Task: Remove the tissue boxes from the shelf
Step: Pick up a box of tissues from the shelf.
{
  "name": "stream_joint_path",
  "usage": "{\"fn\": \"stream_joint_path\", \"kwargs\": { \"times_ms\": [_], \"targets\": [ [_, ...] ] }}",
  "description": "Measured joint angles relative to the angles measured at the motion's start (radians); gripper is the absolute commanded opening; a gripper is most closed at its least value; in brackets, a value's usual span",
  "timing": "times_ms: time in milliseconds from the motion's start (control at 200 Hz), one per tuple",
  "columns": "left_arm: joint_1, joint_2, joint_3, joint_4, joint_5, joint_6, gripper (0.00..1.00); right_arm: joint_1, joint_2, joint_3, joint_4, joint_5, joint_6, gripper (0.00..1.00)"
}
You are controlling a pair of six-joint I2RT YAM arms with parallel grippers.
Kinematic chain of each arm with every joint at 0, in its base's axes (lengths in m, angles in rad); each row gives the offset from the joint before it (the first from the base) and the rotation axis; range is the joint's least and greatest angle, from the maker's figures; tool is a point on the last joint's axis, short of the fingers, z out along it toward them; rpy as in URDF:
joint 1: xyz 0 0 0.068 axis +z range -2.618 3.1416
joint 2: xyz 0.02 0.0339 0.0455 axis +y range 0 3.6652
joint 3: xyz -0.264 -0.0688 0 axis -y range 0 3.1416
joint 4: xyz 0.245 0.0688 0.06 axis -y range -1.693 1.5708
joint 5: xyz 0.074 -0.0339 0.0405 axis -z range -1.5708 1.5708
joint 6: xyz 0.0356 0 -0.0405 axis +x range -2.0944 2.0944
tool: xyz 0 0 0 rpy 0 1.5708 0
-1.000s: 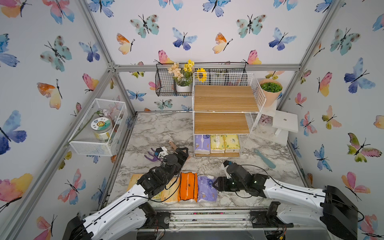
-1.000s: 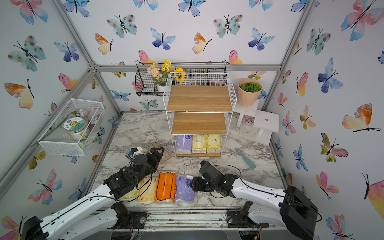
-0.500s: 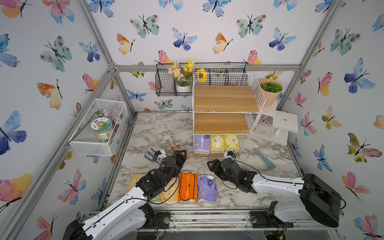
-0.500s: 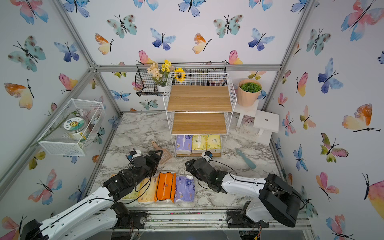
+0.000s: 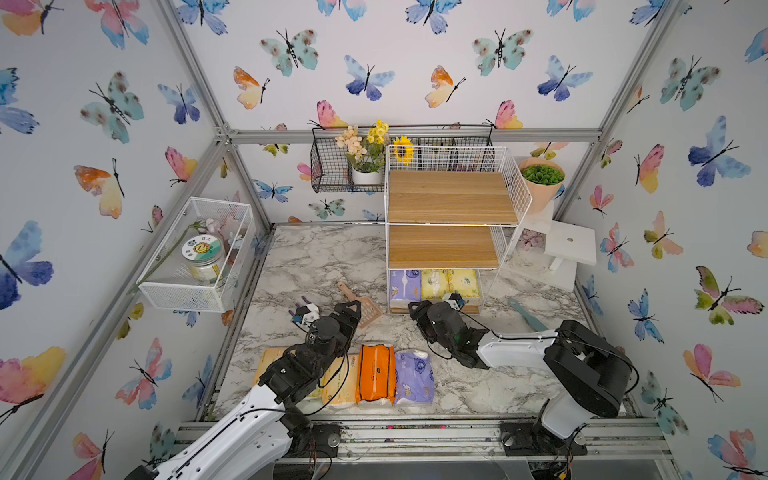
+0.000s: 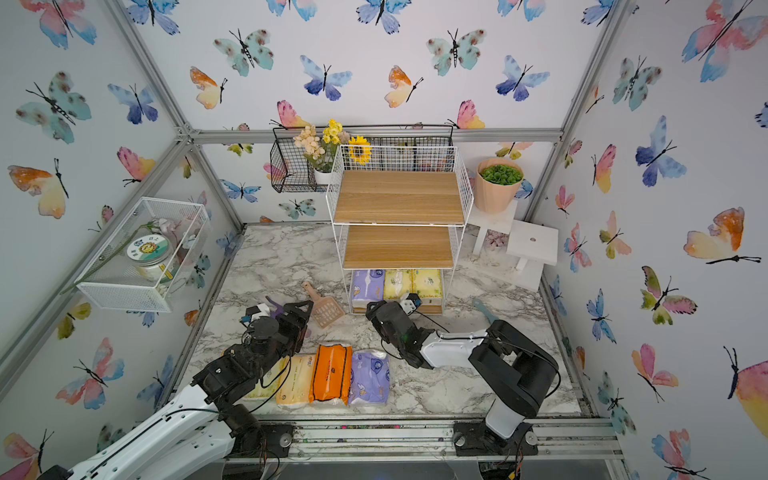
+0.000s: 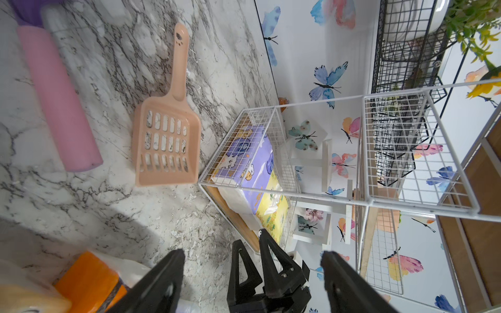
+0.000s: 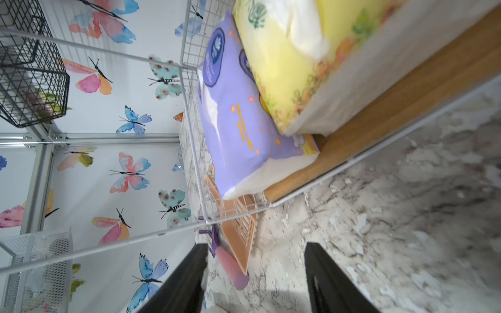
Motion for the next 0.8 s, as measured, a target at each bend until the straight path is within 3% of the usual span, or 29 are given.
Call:
{"fn": "stream_joint_path", "kwargs": {
  "times_ms": [220, 801],
  "targets": [
    [0.034, -0.035, -0.028, -0.031, 0.012, 0.0, 0.84, -0.04, 0.048, 0.037, -0.002, 0.001, 0.016, 0.49],
    [0.045, -0.059, -0.031, -0.042, 0.02, 0.0, 0.84, -0.091, 0.136, 0.095, -0.013, -0.003, 0.028, 0.32]
  ]
}}
